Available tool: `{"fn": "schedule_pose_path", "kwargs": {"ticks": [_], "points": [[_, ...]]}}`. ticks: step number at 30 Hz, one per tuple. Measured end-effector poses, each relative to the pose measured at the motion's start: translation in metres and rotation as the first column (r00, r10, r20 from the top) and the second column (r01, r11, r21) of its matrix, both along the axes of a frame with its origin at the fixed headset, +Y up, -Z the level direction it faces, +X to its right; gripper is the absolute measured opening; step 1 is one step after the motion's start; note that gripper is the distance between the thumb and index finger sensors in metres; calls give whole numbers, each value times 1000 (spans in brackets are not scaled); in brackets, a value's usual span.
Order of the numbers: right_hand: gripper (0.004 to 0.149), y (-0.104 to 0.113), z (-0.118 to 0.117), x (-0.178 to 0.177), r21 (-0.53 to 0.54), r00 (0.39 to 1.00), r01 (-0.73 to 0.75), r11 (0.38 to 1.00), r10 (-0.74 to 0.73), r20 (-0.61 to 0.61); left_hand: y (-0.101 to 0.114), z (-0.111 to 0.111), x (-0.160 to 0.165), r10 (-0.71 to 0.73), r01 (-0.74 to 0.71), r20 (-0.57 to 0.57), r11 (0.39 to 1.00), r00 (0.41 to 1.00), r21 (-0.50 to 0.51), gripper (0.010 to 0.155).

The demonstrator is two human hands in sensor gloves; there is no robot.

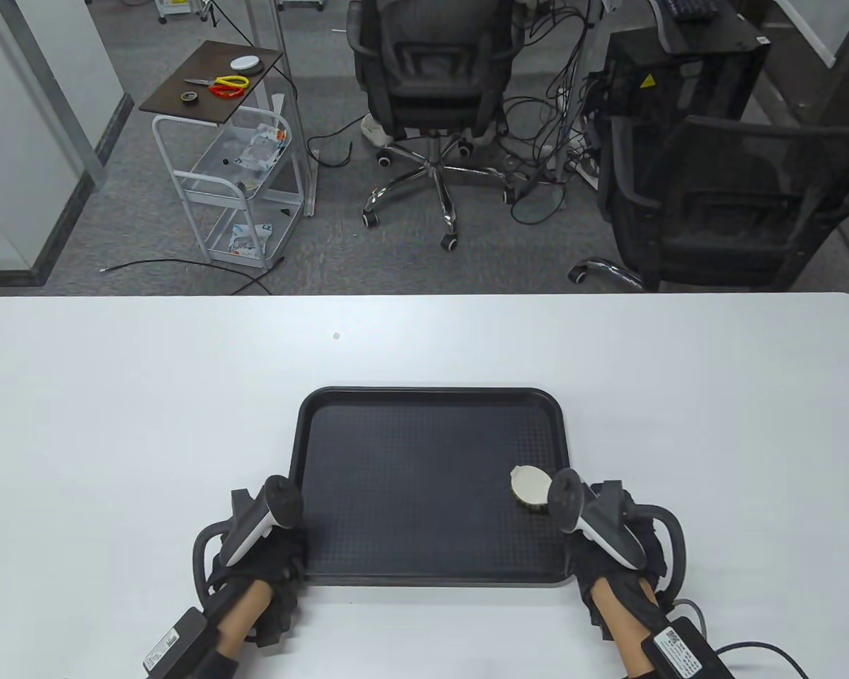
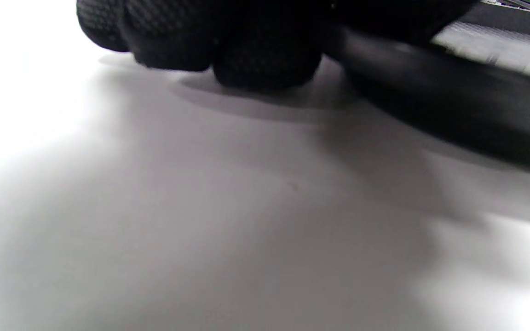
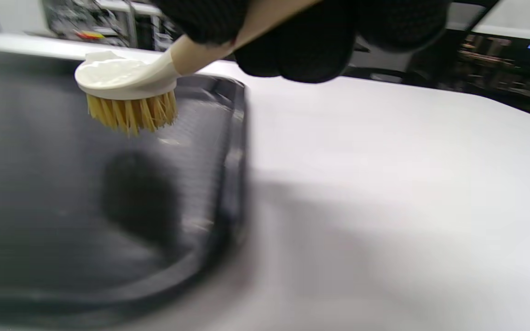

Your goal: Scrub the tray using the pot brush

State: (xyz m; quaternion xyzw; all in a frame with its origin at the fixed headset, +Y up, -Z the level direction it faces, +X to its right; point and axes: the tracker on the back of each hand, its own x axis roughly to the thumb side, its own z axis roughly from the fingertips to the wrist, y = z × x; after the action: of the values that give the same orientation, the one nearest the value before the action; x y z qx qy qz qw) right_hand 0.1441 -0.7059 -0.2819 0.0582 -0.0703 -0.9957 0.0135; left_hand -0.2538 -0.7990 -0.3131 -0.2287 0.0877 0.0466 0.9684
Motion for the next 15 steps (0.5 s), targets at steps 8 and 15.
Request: {"fn": "schedule_pose_path", "kwargs": {"ticks": [8,15], "points": [[53,7,-5,-107,61,970,131,989,-116,-213,0,0,0,3,-3,0,1000,1000,-1,78],[53,-18,-6,-175,0,934,149,989,-141,-329,0,0,0,4,-4,0,1000,1000,-3,78]]}}
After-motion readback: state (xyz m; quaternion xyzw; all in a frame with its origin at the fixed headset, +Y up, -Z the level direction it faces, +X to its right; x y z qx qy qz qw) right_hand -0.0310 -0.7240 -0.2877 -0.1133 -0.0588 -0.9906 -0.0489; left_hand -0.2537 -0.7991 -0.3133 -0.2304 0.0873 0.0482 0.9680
